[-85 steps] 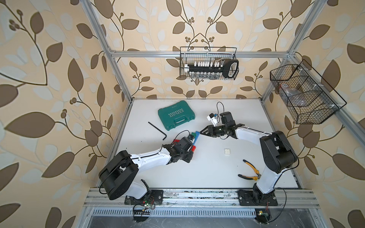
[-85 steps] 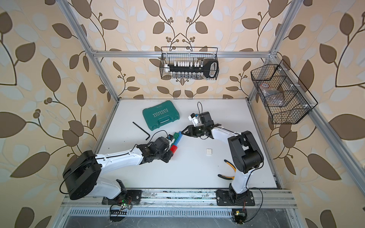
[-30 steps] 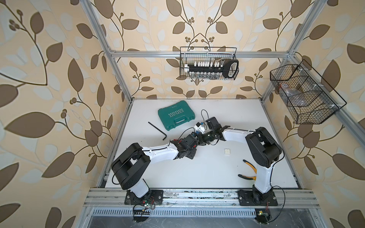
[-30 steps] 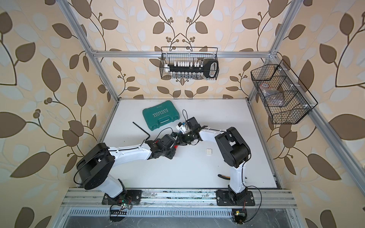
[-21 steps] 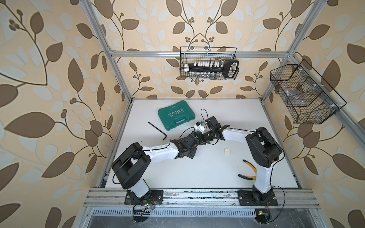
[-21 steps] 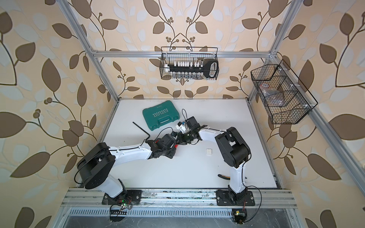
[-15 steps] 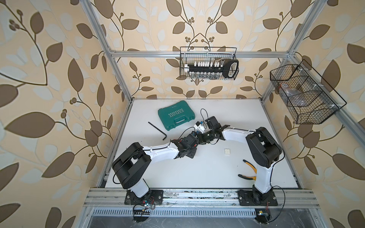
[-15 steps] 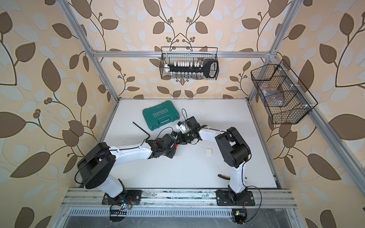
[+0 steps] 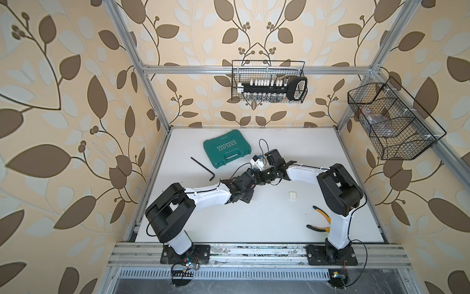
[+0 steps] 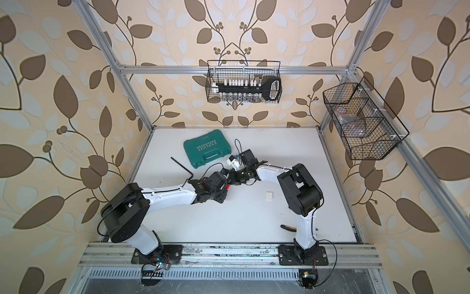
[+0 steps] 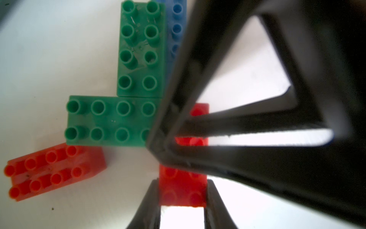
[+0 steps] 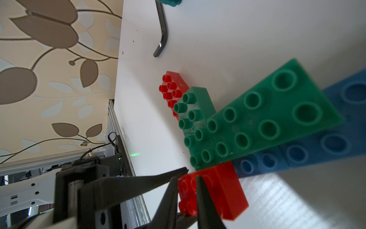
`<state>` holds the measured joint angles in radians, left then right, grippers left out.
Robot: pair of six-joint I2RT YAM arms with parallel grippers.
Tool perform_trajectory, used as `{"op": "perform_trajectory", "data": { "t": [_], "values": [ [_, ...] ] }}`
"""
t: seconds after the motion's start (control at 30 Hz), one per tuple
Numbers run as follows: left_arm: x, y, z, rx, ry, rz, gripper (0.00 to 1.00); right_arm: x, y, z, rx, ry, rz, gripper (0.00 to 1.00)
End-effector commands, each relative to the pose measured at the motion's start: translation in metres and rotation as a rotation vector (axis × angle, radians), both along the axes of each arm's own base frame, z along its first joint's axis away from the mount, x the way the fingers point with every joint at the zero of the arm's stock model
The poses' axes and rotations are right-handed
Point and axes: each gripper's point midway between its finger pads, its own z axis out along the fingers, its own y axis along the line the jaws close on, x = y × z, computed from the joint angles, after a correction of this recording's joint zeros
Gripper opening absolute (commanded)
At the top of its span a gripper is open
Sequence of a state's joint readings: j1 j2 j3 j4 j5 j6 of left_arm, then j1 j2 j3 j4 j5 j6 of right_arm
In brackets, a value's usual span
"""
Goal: Assemble a small pinwheel with lego
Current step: Assemble the lego brick with the lego brick.
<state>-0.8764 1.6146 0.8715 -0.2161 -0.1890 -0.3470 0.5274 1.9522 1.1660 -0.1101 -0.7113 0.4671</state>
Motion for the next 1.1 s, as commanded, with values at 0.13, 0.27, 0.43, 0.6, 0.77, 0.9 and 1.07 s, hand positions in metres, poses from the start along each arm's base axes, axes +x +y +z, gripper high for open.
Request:
{"op": "perform_trajectory", "data": {
  "t": [0.13,0.27,0.43,0.6,0.77,0.9,1.07],
  "values": [
    [-0.004,-0.005,0.008,-0.014,0.016,-0.011,0.00,0.006,-0.045,-0.058,-0.229,0.036,-0.120,0.20],
    [-0.004,-0.006,0.010,-0.023,0.017,-0.022,0.00,0.008,-0.046,-0.057,-0.222,0.027,-0.121,0.20],
    [-0.007,-0.005,0.007,-0.010,0.041,-0.031,0.00,0.013,-0.035,-0.043,-0.139,0.014,-0.102,0.20],
    [-0.009,-0.008,-0.002,0.013,0.068,-0.052,0.00,0.019,-0.022,-0.021,0.017,0.016,-0.114,0.23],
    [-0.009,-0.005,-0.007,0.036,0.081,-0.041,0.00,0.028,-0.009,0.000,0.170,0.039,-0.101,0.26],
    [-0.009,-0.004,-0.011,0.051,0.093,-0.036,0.00,0.029,-0.003,0.010,0.223,0.049,-0.073,0.28],
    [-0.010,-0.007,-0.014,0.056,0.109,-0.042,0.00,0.025,-0.009,0.017,0.221,0.029,-0.070,0.29]
  ]
}}
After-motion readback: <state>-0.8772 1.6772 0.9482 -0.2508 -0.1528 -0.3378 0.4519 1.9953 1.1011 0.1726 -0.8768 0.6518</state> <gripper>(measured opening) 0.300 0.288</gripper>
